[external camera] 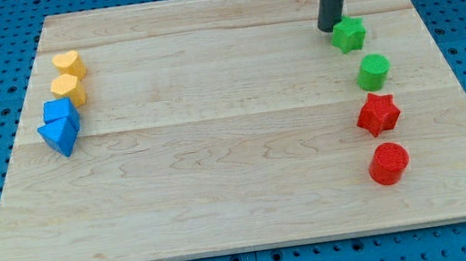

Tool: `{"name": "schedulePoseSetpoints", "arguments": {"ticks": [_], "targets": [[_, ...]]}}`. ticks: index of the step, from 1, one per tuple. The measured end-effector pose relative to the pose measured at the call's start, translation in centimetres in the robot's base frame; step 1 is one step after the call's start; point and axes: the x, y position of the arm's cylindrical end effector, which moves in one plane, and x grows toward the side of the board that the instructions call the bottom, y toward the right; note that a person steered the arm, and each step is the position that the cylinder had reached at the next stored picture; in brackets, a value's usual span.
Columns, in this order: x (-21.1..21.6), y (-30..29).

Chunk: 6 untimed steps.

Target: Move the arm towards the top left of the board

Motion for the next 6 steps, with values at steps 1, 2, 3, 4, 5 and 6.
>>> {"name": "schedulePoseSetpoints", "arguments": {"ticks": [1,2,3,4,5,6], "targets": [[0.2,0.3],[-1.3,0.4],[-1.0,2.8],[0.0,1.3],[-1.8,-3.7],[-4.1,-11.2]]}}
